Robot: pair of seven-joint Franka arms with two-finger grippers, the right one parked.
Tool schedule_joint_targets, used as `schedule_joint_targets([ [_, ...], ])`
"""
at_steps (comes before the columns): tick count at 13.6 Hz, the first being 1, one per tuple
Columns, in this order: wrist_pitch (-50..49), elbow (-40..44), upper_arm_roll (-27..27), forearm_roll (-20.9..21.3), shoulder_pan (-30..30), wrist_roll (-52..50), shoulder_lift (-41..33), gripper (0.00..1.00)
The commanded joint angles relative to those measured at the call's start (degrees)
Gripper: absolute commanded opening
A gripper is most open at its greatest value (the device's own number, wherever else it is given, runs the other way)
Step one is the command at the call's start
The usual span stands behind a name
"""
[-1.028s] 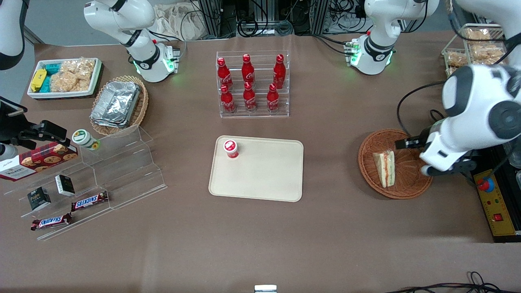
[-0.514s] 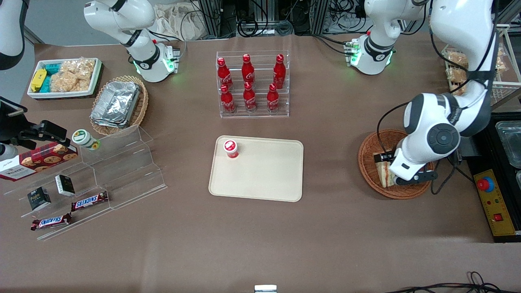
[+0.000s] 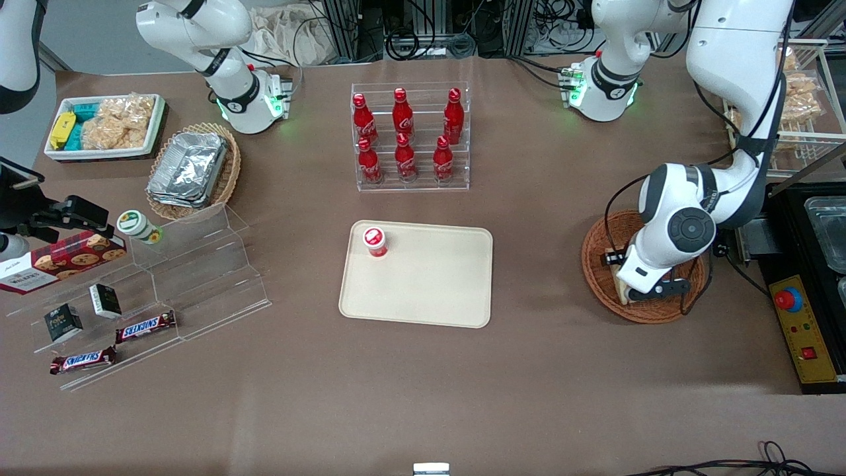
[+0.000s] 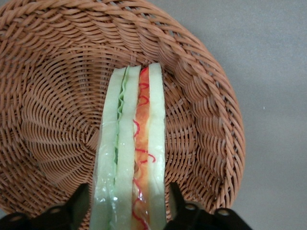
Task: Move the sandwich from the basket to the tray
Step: 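Lower the left gripper and close it on the sandwich wedge, then lift the sandwich out of the basket with the left gripper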
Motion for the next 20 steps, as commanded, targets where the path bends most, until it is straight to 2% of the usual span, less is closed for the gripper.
schedule_joint_targets([
  [1, 0.77, -0.04, 0.37, 1.25, -0.39, -2.33, -0.64, 0.49],
  [3, -0.62, 1.88, 0.28, 1.16, -0.39, -3.92, -1.69, 0.30],
  [5, -8.23, 5.83, 0.02, 1.07, -0.48, -3.49, -3.70, 0.18],
  [8, -21.33, 15.05, -0.77, 0.81, -0.65, -2.87, -5.47, 0.14],
  [14, -44.37, 30.88, -6.48, 0.19, -0.65, -2.95, -10.30, 0.01],
  [17, -52.81, 36.42, -11.48, 0.02, -0.65, -4.01, -13.11, 0.00],
  [20, -58.19, 41.96, -19.64, -0.77, -0.65, -12.93, -13.65, 0.00],
])
